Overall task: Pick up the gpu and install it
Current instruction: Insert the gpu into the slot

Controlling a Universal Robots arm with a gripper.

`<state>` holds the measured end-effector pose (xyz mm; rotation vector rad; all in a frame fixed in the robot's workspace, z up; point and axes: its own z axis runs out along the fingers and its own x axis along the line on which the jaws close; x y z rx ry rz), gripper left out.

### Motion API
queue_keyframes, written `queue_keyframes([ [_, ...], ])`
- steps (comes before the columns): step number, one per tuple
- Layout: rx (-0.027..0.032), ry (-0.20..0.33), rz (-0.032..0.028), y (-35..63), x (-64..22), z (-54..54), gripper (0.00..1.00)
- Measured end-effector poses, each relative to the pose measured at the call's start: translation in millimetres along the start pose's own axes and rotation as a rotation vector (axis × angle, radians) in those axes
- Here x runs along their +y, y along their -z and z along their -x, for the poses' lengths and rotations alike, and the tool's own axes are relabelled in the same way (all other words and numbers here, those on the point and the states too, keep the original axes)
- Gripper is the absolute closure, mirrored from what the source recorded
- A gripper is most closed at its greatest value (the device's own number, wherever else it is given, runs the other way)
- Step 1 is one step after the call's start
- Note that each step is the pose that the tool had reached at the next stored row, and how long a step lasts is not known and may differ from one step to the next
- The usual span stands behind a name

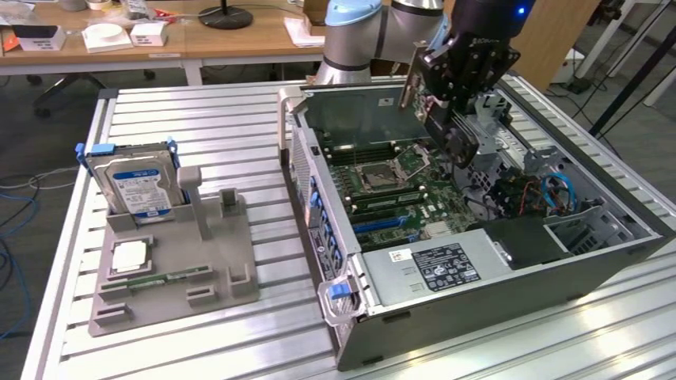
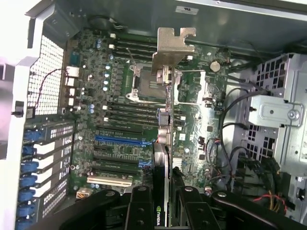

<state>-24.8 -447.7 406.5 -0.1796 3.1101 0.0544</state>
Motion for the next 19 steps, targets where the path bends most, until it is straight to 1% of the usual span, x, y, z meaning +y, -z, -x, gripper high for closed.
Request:
queue_keyframes([
  [10, 0.0025, 0.076, 0.0021, 0.0, 0.0, 0.0, 0.74],
  [19, 0.0028, 0.084, 0.0023, 0.0, 0.0, 0.0, 0.74],
])
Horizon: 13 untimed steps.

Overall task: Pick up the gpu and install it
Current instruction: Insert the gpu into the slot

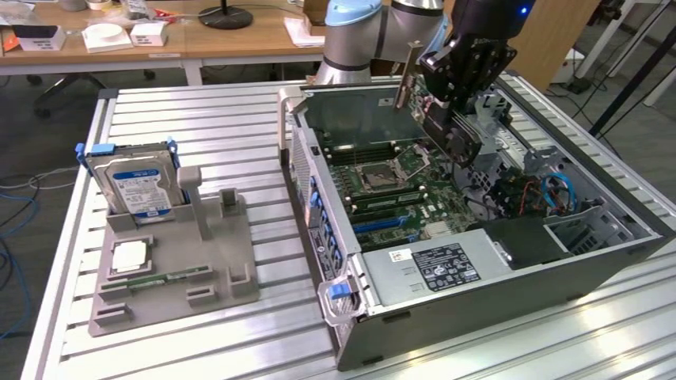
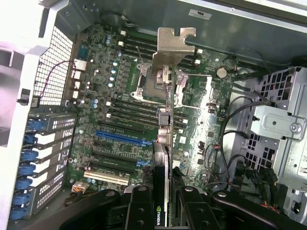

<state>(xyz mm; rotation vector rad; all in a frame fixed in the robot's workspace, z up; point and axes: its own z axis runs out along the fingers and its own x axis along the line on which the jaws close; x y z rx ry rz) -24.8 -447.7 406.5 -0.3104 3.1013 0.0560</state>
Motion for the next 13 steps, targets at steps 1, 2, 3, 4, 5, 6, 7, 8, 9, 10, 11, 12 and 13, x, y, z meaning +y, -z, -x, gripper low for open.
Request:
queue_keyframes([
  [1, 0.0000, 0.002, 0.0000, 0.0, 0.0, 0.0, 0.74],
  [2, 0.0001, 0.003, 0.0000, 0.0, 0.0, 0.0, 0.74],
  [3, 0.0001, 0.005, 0.0001, 0.0, 0.0, 0.0, 0.74],
  [4, 0.0002, 0.007, 0.0002, 0.0, 0.0, 0.0, 0.74],
  [5, 0.0002, 0.008, 0.0002, 0.0, 0.0, 0.0, 0.74],
  [6, 0.0003, 0.010, 0.0002, 0.0, 0.0, 0.0, 0.74],
  [7, 0.0004, 0.011, 0.0003, 0.0, 0.0, 0.0, 0.74],
  [8, 0.0004, 0.013, 0.0003, 0.0, 0.0, 0.0, 0.74],
  [9, 0.0004, 0.014, 0.0004, 0.0, 0.0, 0.0, 0.74],
  [10, 0.0005, 0.016, 0.0005, 0.0, 0.0, 0.0, 0.74],
  [11, 0.0006, 0.018, 0.0005, 0.0, 0.0, 0.0, 0.74],
  [12, 0.0006, 0.020, 0.0006, 0.0, 0.0, 0.0, 0.74],
  [13, 0.0007, 0.021, 0.0006, 0.0, 0.0, 0.0, 0.74],
])
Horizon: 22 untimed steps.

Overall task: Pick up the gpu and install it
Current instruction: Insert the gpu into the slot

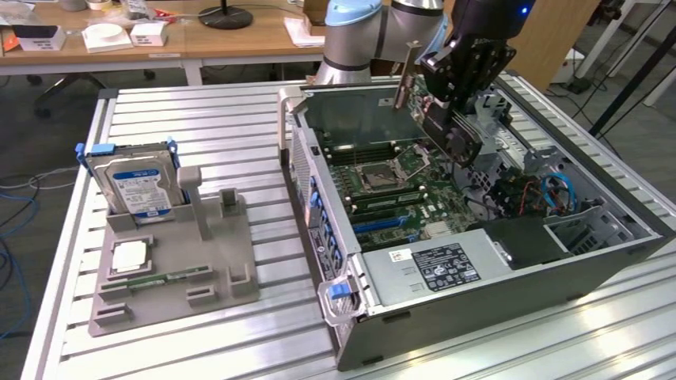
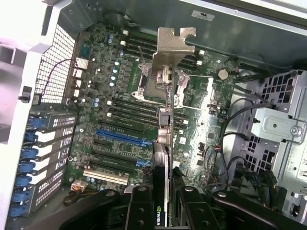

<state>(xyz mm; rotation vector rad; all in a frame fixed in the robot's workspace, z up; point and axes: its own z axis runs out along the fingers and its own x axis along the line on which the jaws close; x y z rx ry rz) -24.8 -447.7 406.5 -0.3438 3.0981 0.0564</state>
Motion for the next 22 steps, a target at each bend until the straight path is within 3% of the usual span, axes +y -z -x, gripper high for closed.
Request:
queue_keyframes([
  [22, 0.0015, 0.044, 0.0012, 0.0, 0.0, 0.0, 0.74],
])
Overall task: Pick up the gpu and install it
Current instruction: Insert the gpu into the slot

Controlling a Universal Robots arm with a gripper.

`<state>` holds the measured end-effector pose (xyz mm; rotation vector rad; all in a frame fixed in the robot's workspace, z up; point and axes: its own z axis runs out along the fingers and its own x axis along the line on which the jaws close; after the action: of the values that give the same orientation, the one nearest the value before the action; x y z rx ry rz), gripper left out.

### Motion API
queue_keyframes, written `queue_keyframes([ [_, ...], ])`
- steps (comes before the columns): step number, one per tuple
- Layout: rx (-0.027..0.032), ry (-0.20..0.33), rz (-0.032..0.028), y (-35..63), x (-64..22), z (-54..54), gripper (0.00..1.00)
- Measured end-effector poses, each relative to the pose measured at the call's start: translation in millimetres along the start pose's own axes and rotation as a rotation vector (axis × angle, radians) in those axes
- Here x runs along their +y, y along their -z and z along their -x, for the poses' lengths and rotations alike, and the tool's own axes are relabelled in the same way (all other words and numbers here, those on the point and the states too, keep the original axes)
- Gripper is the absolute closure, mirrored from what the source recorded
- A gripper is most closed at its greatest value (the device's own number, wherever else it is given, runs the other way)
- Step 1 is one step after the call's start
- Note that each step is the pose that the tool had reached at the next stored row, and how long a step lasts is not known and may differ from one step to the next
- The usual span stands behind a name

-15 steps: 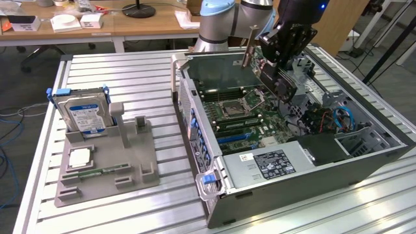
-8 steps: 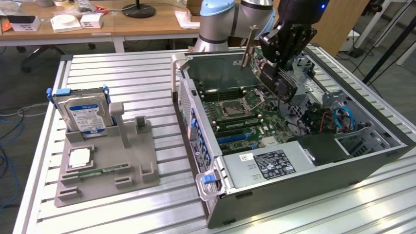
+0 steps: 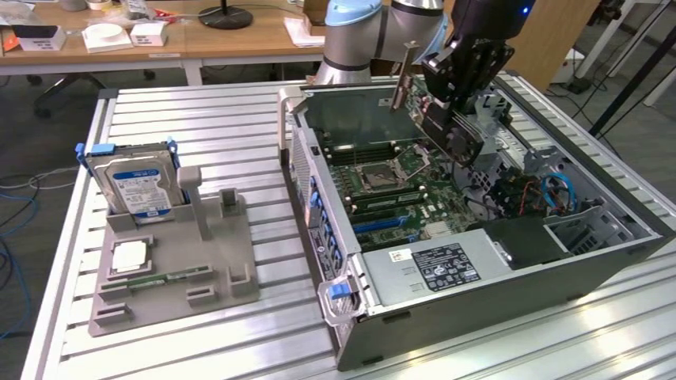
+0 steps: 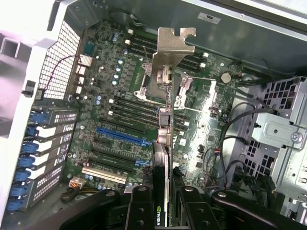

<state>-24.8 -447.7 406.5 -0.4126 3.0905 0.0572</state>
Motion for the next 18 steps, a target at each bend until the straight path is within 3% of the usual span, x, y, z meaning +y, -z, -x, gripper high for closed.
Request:
queue_keyframes([
  [18, 0.0012, 0.036, 0.0010, 0.0, 0.0, 0.0, 0.74],
])
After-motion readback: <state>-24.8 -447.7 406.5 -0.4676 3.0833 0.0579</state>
